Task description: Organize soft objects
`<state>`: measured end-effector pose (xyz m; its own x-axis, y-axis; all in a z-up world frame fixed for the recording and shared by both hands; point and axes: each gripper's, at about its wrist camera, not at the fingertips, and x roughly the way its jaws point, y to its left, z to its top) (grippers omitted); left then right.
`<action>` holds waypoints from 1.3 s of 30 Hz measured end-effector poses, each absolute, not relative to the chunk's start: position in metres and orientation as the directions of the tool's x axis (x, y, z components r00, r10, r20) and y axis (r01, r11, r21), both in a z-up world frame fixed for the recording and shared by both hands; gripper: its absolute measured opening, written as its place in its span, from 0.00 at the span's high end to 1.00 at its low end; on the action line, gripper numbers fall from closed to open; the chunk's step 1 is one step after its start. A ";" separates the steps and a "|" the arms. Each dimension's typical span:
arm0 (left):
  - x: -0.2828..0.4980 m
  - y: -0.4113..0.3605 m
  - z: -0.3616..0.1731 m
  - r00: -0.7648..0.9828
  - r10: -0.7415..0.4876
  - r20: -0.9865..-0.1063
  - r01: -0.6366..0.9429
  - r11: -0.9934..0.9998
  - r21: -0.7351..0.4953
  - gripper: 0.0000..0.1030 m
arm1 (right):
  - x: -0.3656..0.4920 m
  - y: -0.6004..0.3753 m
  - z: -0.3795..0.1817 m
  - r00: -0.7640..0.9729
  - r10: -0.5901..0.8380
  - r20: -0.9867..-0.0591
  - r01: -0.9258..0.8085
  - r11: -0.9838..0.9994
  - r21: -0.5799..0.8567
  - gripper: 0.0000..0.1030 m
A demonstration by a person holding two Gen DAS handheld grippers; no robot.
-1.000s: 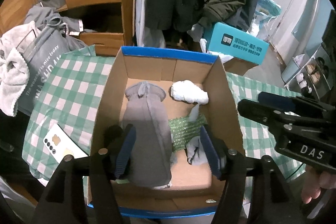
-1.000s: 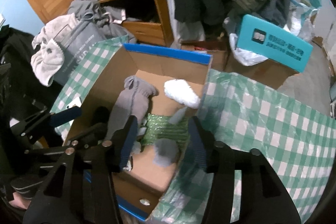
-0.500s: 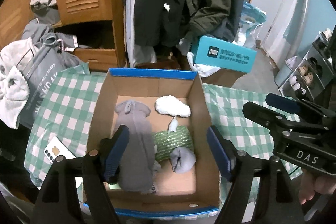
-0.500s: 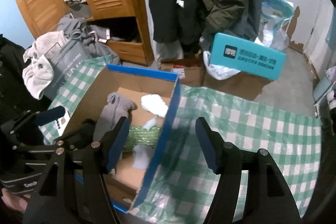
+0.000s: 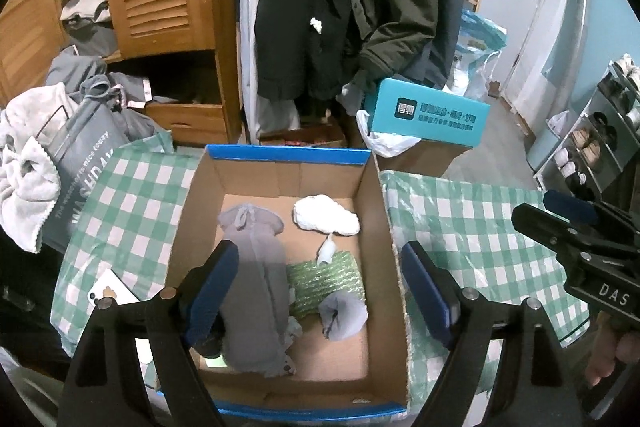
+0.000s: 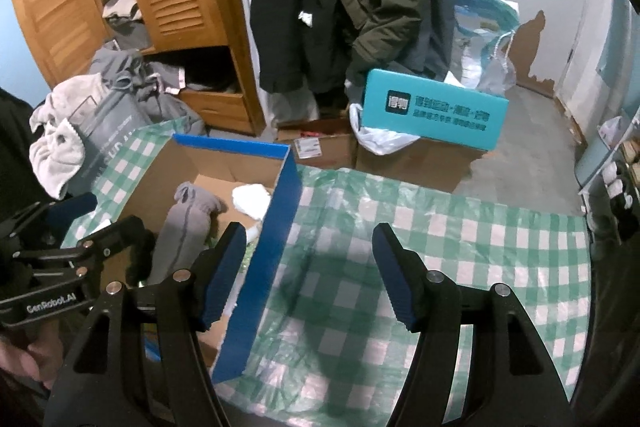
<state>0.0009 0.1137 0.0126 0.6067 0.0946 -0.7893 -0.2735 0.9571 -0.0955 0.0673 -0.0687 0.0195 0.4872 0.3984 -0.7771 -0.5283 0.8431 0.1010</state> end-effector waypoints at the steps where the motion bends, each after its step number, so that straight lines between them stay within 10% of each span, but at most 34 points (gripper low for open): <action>1: 0.001 0.113 0.013 0.610 0.088 -0.788 -0.269 0.958 -0.102 0.18 | 0.067 -0.071 0.020 0.492 0.397 -0.775 -0.526 0.845 0.099 0.37; 39: 0.009 0.093 0.008 0.600 0.063 -0.798 -0.227 0.969 -0.095 0.18 | 0.069 -0.090 0.019 0.502 0.389 -0.772 -0.510 0.855 0.099 0.37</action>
